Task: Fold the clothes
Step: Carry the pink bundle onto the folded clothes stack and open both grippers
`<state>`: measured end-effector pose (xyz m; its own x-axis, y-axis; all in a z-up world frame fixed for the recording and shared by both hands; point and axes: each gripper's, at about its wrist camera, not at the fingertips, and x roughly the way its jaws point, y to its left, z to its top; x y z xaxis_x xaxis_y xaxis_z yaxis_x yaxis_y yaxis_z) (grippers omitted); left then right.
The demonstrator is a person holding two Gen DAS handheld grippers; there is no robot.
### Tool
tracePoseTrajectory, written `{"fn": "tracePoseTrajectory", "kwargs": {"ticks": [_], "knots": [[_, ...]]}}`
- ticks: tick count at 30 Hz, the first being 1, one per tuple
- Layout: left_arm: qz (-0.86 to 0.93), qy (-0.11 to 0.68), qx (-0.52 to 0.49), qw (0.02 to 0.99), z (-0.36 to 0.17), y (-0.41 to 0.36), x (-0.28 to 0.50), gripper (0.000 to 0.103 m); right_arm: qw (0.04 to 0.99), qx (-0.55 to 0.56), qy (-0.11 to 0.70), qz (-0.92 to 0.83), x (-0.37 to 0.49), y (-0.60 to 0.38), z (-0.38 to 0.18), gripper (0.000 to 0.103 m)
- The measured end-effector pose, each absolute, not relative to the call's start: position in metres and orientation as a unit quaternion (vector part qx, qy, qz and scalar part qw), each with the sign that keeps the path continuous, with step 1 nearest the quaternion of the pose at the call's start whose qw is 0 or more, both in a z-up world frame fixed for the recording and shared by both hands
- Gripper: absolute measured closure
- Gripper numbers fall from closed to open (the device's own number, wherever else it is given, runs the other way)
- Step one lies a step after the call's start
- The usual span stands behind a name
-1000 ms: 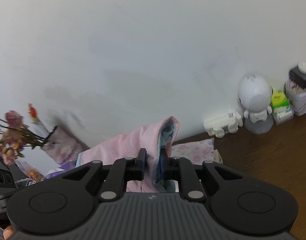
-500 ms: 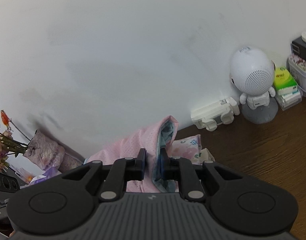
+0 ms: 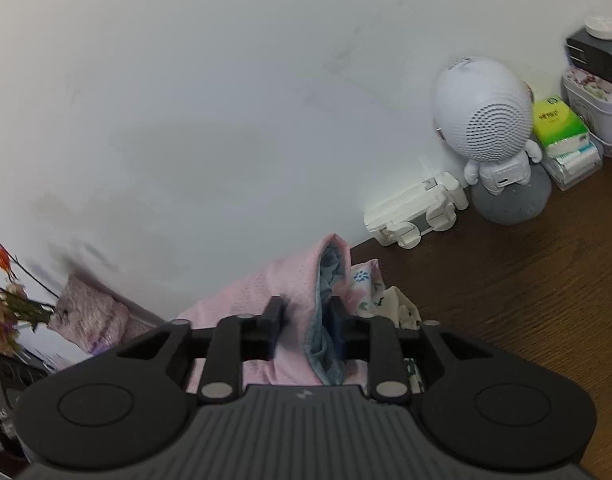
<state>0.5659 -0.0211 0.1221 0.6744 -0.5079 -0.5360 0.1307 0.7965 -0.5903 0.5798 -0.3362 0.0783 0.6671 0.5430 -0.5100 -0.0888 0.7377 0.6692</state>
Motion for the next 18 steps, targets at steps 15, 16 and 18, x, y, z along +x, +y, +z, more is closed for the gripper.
{"fn": "tracePoseTrajectory", "kwargs": {"ticks": [15, 16, 18], "knots": [[-0.145, 0.325, -0.119, 0.927, 0.134, -0.062, 0.558, 0.092, 0.933, 0.129, 0.301, 0.151, 0.560, -0.294, 0.103, 0.081], [-0.143, 0.329, -0.119, 0.926, 0.129, -0.061, 0.560, 0.092, 0.933, 0.124, 0.305, 0.147, 0.561, -0.293, 0.099, 0.081], [-0.142, 0.335, -0.120, 0.924, 0.122, -0.059, 0.562, 0.093, 0.932, 0.119, 0.310, 0.145, 0.561, -0.296, 0.095, 0.081]]}}
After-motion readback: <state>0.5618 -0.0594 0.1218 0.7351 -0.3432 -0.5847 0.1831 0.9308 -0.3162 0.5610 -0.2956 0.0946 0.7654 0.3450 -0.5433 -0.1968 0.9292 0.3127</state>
